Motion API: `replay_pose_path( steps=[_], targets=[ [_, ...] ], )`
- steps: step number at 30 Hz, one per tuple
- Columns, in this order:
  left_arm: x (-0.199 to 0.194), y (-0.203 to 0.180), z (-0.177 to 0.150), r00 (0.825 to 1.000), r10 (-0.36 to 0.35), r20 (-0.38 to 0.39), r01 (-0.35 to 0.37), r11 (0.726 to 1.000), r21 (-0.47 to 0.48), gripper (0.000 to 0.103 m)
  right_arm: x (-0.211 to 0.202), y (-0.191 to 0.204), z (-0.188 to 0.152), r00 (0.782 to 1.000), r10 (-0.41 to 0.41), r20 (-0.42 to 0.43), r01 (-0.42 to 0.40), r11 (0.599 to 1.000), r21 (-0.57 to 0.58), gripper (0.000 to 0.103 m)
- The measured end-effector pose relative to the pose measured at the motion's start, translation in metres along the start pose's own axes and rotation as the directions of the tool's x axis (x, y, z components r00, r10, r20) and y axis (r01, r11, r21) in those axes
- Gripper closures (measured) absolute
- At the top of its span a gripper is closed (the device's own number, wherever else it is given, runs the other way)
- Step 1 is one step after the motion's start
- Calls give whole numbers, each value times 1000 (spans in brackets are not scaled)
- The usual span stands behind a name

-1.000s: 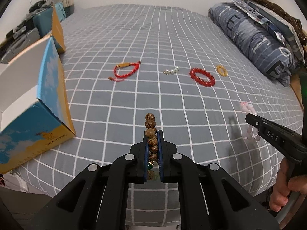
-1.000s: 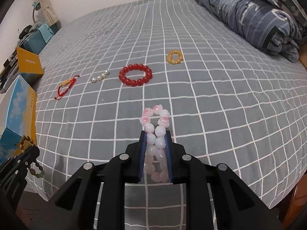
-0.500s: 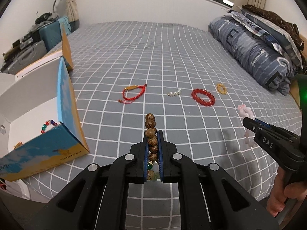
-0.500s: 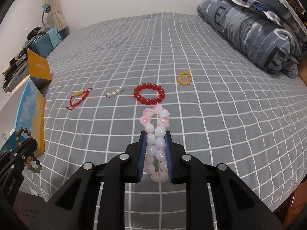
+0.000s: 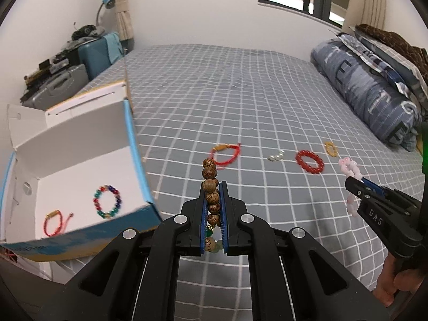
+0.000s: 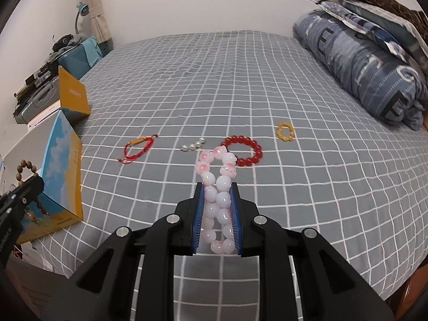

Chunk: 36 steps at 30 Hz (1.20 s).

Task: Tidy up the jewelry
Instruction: 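Carry the wooden and pink bracelets over the open white box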

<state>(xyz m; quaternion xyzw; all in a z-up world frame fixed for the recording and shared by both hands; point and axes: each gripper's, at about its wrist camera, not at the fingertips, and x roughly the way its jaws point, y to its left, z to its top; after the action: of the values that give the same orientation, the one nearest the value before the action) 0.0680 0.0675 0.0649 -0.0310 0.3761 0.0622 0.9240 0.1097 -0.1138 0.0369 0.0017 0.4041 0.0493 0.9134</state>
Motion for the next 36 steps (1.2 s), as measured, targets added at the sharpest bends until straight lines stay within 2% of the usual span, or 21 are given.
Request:
replay_pose_path(
  steps=[9, 17, 29, 36],
  targets=[
    [-13, 44, 16, 999, 37, 19, -36, 999, -35, 95, 0, 46, 14, 999, 33, 21, -33, 999, -40, 85],
    [-22, 92, 17, 997, 77, 15, -75, 993, -92, 95, -1, 103, 22, 996, 79, 39, -74, 992, -106, 85],
    [-37, 173, 8, 986, 169, -2, -166, 966, -198, 95, -9, 190, 35, 984, 170, 55, -157, 970, -186, 85],
    [-35, 211, 9, 980, 196, -22, -195, 948, -250, 95, -10, 240, 39, 977, 207, 57, -187, 951, -244, 85]
  ],
)
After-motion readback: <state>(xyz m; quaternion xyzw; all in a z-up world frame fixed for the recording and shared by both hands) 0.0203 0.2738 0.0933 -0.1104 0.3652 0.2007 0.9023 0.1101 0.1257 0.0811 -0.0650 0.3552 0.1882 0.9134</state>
